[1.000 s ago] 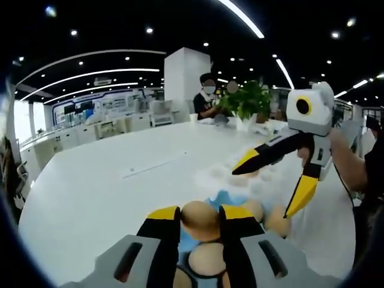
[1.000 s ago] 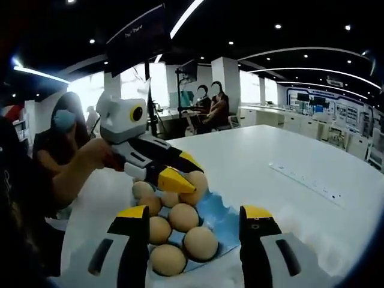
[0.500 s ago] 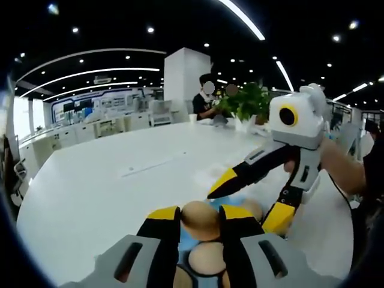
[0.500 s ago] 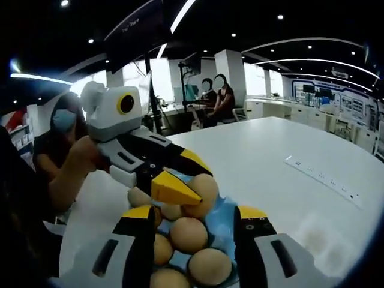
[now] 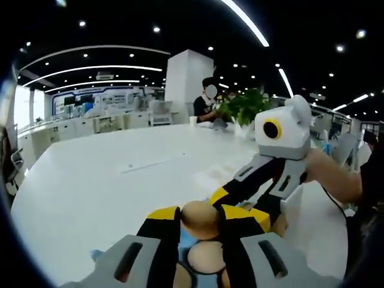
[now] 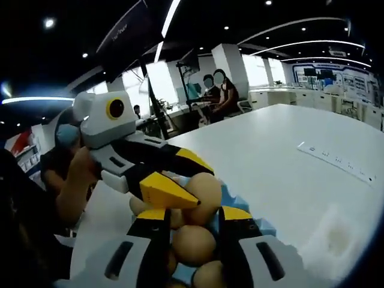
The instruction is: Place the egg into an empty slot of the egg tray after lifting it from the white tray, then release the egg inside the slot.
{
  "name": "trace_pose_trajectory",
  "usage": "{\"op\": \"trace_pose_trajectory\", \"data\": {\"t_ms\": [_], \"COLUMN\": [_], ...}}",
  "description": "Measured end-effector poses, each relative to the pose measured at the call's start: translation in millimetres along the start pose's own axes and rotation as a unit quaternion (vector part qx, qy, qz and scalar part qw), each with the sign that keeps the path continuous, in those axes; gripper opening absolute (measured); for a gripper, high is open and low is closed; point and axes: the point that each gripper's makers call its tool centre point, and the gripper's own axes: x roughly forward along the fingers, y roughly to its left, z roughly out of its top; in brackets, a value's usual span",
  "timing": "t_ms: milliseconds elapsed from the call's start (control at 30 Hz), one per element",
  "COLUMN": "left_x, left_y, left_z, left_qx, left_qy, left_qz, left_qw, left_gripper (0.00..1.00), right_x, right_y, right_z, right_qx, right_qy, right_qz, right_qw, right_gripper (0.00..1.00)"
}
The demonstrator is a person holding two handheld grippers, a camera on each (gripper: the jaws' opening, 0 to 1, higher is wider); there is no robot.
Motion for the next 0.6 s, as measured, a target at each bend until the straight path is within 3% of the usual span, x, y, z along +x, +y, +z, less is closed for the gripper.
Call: {"op": "trace_pose_trajectory", "data": {"t_ms": [100,167,200,433,500,600], "left_x": [0.6,1.1,0.5,3.8,3.7,5.5], "left_y": [4.0,0.2,1.8,6.1,5.4,5.8], "left_z": [1.5,0.8,0.2,-1.0,-2.6,-8.4], "left_qx": [-0.004,-0.009,-0.013,-0.041,-0.056,-0.108], "left_qy": [-0.001,-0.002,-0.002,-0.006,-0.005,0.002], "left_qz": [-0.002,-0.007,-0.005,-0.013,-0.015,-0.035], "left_qw": [1.0000,0.9999,0.9999,0.9991,0.9983,0.9936], "left_gripper": [0.26,0.26,0.26,0.26,0.27,0.33], "right_x": [-1.5,-4.0,-3.8,-3.3,-3.1,-1.7], "right_y": [-0.1,-7.1,-5.3,-6.0,-6.4,-8.8], "right_z": [0.2,-0.1,0.8,1.6,1.5,2.6], "right_qx": [-0.003,-0.033,-0.008,-0.025,-0.026,-0.025], "right_qy": [0.000,0.000,-0.007,-0.008,-0.010,-0.019], "right_qz": [-0.001,-0.014,-0.009,-0.012,-0.013,-0.013], "right_qw": [1.0000,0.9993,0.9999,0.9996,0.9995,0.9994], "right_gripper": [0.31,0.25,0.24,0.24,0.24,0.23]}}
